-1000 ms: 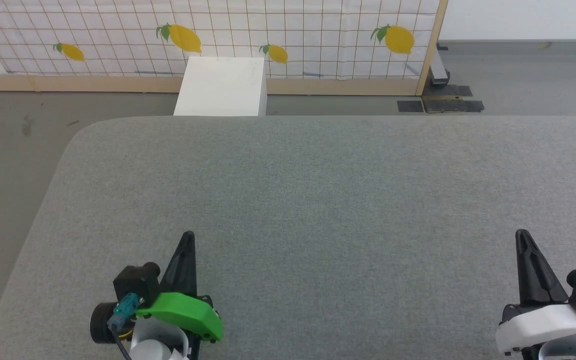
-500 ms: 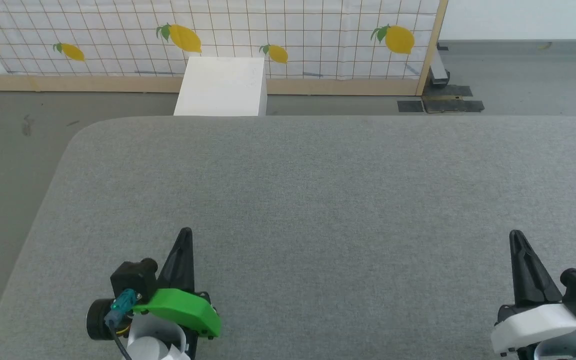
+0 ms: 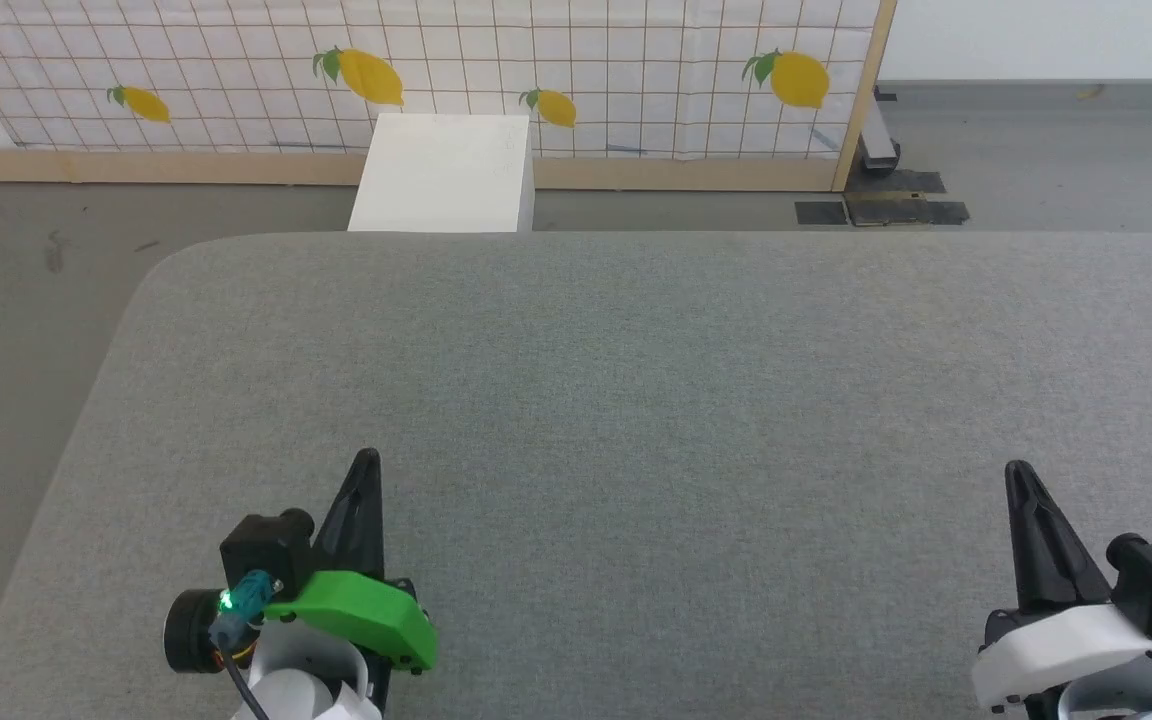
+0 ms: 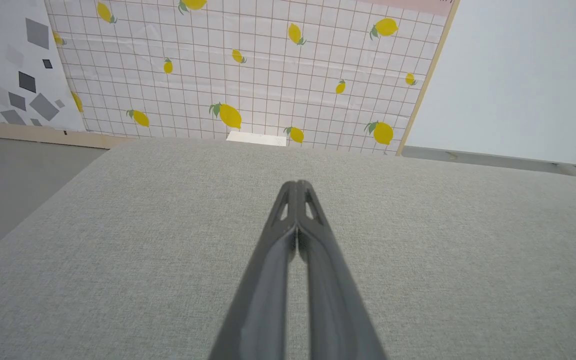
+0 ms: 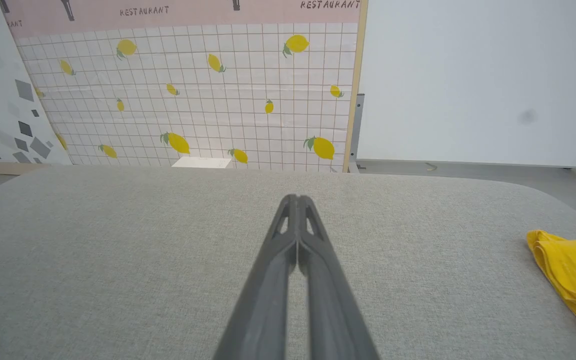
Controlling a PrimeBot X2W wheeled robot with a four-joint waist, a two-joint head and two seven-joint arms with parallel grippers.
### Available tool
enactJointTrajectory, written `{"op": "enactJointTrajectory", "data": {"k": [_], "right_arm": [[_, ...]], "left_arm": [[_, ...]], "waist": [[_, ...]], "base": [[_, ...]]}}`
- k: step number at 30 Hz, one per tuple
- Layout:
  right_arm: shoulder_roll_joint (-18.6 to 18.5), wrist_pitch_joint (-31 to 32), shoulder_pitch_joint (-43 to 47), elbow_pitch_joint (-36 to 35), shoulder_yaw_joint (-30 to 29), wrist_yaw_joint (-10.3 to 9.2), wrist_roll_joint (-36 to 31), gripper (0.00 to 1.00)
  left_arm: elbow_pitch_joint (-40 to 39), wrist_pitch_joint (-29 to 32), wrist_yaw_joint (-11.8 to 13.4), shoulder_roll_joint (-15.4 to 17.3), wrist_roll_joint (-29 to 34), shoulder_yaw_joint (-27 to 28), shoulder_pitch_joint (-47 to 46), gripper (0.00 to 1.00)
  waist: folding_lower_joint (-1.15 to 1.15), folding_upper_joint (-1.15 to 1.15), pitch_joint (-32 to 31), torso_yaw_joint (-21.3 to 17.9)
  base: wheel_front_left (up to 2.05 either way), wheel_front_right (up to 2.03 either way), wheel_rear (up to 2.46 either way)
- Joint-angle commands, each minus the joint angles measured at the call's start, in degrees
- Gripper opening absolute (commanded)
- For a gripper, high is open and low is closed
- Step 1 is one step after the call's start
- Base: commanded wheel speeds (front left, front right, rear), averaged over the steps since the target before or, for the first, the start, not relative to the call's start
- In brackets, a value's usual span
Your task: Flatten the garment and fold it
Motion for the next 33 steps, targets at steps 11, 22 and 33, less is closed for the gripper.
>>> {"op": "enactJointTrajectory", "data": {"k": [11, 22, 33], "right_arm": [[0.08, 0.99, -1.22, -0.14, 1.11, -0.03, -0.94, 0.00], [0.10, 1.73, -1.61, -0.19, 1.96, -0.04, -1.30, 0.00], [0.12, 2.41, -1.98, -0.23, 2.74, -0.05, -1.62, 0.00]], "left_arm": [[-1.97, 1.57, 0.46, -0.07, 1.97, 0.97, 1.68, 0.00], [-3.52, 2.96, 0.60, -0.09, 3.41, 1.65, 2.22, 0.00], [-4.95, 4.25, 0.73, -0.11, 4.74, 2.28, 2.71, 0.00]], "waist": [[0.00, 0.00, -0.01, 0.03], [0.00, 0.00, -0.02, 0.05], [0.00, 0.00, -0.02, 0.07]], "base": [[0.00, 0.00, 0.00], [0.00, 0.00, 0.00], [0.00, 0.00, 0.00]]}}
